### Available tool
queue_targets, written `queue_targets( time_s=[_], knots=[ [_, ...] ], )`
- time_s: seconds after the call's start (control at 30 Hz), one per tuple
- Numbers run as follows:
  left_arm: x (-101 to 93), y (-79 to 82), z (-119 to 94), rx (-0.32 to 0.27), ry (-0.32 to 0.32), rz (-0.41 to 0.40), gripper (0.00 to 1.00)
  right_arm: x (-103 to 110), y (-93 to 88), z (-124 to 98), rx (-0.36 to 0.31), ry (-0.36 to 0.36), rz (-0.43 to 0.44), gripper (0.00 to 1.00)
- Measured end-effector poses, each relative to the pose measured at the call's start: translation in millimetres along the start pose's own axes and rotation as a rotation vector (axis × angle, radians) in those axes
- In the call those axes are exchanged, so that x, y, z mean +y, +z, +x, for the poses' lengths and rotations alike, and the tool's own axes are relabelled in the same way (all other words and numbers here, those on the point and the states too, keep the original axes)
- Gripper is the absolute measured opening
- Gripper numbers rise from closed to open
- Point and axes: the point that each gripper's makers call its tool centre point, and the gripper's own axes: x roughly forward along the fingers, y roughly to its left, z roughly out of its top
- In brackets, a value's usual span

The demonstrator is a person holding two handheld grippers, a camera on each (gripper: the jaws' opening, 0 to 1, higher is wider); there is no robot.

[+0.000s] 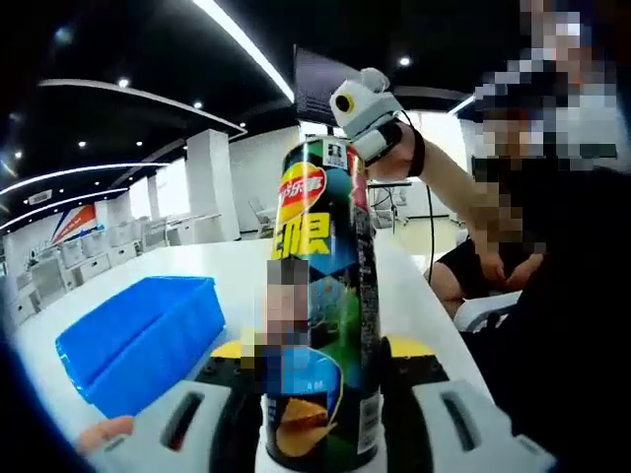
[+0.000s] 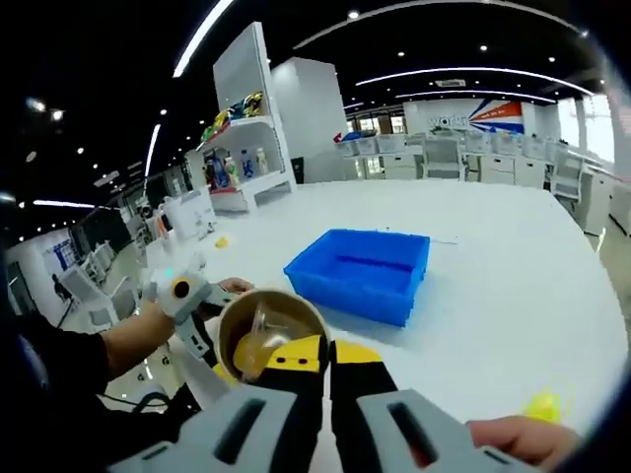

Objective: Open the lid of the chip container on the table, take out the chips, place them into the box in front of the container, and close the lid

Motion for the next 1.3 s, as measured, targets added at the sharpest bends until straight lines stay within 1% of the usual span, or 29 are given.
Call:
queue_targets(
  time_s=[0.1,0.17,0.2,0.33,0.47,0.6,0.7,0.77,0.8,0.87,0.93,0.97,1.03,1.07,1.1,1.13,1.23,1.3],
  knots=[
    [-1.3,-1.8,-3,0.015,-0.004,0.012,0.47,-6,-13.8,3,-0.007,0.009,0.037,0.0],
    [-1.8,-2.9,-4,0.023,-0.007,0.016,0.47,-7,-20.0,5,-0.024,0.022,0.071,0.0],
    [-1.8,-3.4,-5,0.027,-0.008,0.017,0.47,-8,-21.5,6,-0.029,0.024,0.073,0.0],
    [-2.5,-8.1,-11,0.052,-0.014,0.022,0.47,-14,-39.5,17,-0.018,0.026,0.098,0.0],
    [-3.6,-13.2,-18,0.071,-0.022,0.015,0.47,-14,-56.2,27,-0.017,0.039,0.123,0.0],
    [-4.7,-18.5,-22,0.098,-0.029,0.011,0.47,-14,-73.3,38,-0.019,0.038,0.13,0.0],
    [-5.9,-22.6,-24,0.116,-0.034,0.014,0.47,-15,-88.4,46,0.005,0.041,0.15,0.0],
    [-6.9,-25.1,-25,0.127,-0.036,0.021,0.47,-8,-93.9,50,0.007,0.042,0.149,0.0],
    [-7.4,-26.7,-26,0.135,-0.037,0.025,0.47,-7,-97.3,52,0.018,0.042,0.146,0.0],
    [-7.8,-28.7,-27,0.145,-0.036,0.032,0.47,-7,-101.9,55,0.021,0.033,0.106,0.0],
    [-8.7,-31.1,-27,0.159,-0.037,0.044,0.47,-6,-107.1,57,0.032,0.032,0.105,0.0],
    [-9.1,-32.6,-27,0.168,-0.038,0.047,0.47,-6,-113.2,60,0.049,0.023,0.1,0.0],
    [-10.9,-37.2,-27,0.192,-0.042,0.06,0.46,-10,-123.7,62,0.085,-0.009,0.061,0.0],
    [-12.7,-38.0,-26,0.202,-0.047,0.07,0.46,-6,-126.7,64,0.083,0.0,0.069,0.0],
    [-11.6,-36.6,-27,0.204,-0.042,0.05,0.46,-7,-121.2,63,0.051,0.003,0.06,0.0],
    [-10.1,-36.8,-28,0.206,-0.042,0.06,0.46,-7,-122.8,61,0.063,0.01,0.08,0.0],
    [-9.1,-37.6,-29,0.224,-0.047,0.077,0.46,-5,-123.3,60,0.061,0.018,0.091,0.0],
    [-7.8,-38.8,-30,0.256,-0.055,0.085,0.46,-3,-123.9,58,0.059,0.023,0.088,0.0]
  ],
)
